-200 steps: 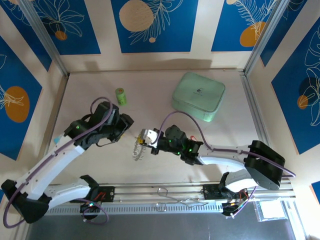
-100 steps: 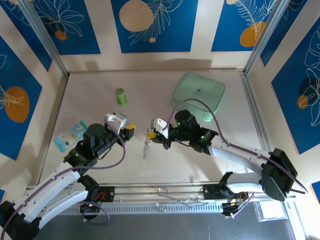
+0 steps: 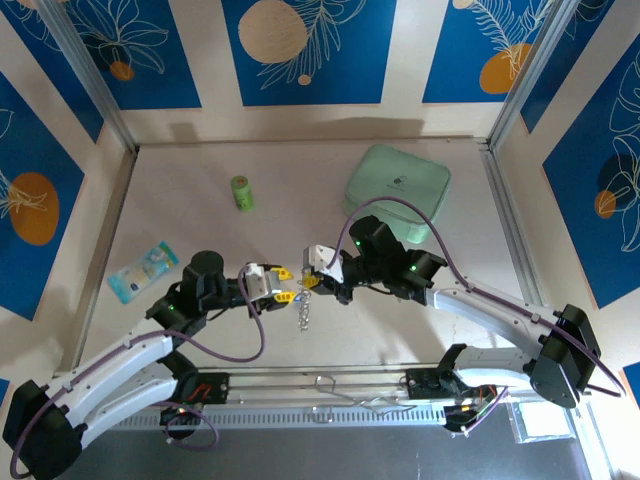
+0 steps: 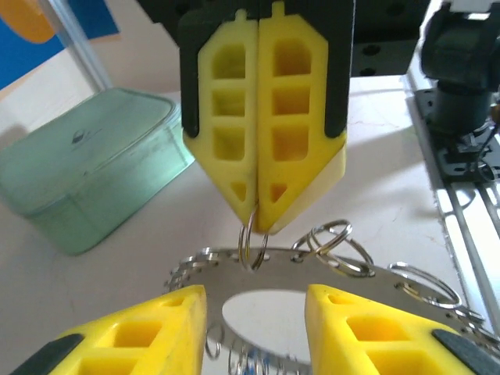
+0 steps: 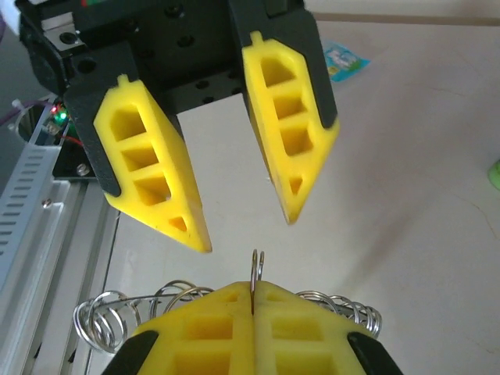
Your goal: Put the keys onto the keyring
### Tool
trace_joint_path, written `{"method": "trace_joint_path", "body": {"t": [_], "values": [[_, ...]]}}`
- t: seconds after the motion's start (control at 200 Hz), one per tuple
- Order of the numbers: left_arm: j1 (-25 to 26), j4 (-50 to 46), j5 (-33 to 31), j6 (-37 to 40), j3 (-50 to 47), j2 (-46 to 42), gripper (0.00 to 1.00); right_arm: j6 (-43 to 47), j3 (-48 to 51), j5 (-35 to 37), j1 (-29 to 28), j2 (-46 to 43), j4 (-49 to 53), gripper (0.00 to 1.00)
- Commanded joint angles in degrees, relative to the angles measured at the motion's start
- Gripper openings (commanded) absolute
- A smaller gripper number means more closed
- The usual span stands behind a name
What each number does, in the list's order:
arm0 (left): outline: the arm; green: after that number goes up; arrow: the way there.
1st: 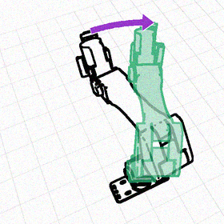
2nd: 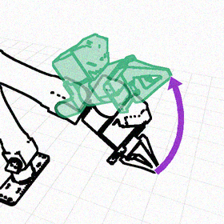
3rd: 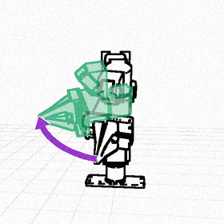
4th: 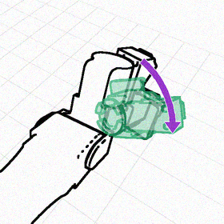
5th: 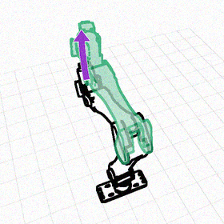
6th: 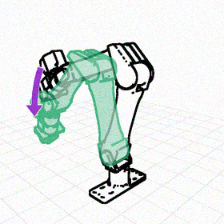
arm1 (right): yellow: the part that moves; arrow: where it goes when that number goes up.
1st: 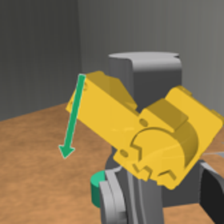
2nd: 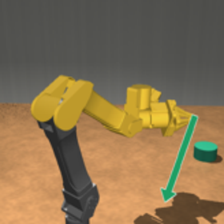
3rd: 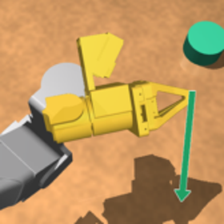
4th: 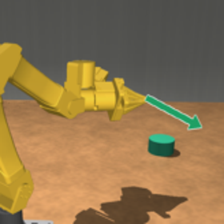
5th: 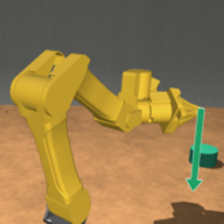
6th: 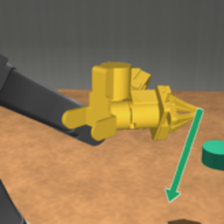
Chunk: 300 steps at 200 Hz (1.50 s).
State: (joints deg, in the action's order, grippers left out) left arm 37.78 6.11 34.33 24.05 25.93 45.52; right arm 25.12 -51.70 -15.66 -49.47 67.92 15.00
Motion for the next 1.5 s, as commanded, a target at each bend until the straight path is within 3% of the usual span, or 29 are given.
{"method": "trace_joint_path", "body": {"t": [0.0, 0.275, 0.745, 1.01, 1.095, 1.165, 1.2, 1.35, 1.495], "values": [[0.3, 4.0, 6.3, 0.8, -0.2, 0.6, 0.34, 2.6, -2.9, 0.6, -0.9, -1.0, 3.9, 0.0], [0.5, 3.4, 6.8, 0.5, 1.1, 3.0, 0.23, 3.8, -4.6, 0.6, -2.7, -0.1, 5.2, 0.0], [0.9, 1.9, 7.6, 1.2, 2.5, 4.4, 0.18, 5.5, -6.2, 3.9, -5.2, 3.4, 6.0, 0.0], [1.1, 0.5, 8.4, 1.9, 3.6, 4.8, 0.0, 6.6, -6.7, 5.1, -5.4, 3.9, 8.9, 0.0], [1.2, 1.0, 8.3, 1.7, 3.7, 4.7, 0.0, 5.9, -6.3, 4.9, -5.3, 3.6, 8.5, 0.0], [1.3, 1.8, 8.0, 1.3, 3.6, 4.5, 0.0, 4.1, -5.0, 4.0, -4.5, 2.5, 6.6, 0.24], [1.3, 2.2, 7.8, 1.1, 3.4, 4.4, 0.0, 3.0, -4.0, 2.9, -3.7, 1.4, 5.2, 0.3], [1.4, 5.0, 7.5, 0.0, 1.7, 4.3, 0.0, -2.7, 3.1, -3.8, 2.0, -4.9, -2.8, 0.36], [1.4, 5.8, 7.7, -1.4, 1.5, 4.7, 0.0, -0.7, 6.0, -7.2, 2.4, -6.3, -3.8, 0.35]]}}
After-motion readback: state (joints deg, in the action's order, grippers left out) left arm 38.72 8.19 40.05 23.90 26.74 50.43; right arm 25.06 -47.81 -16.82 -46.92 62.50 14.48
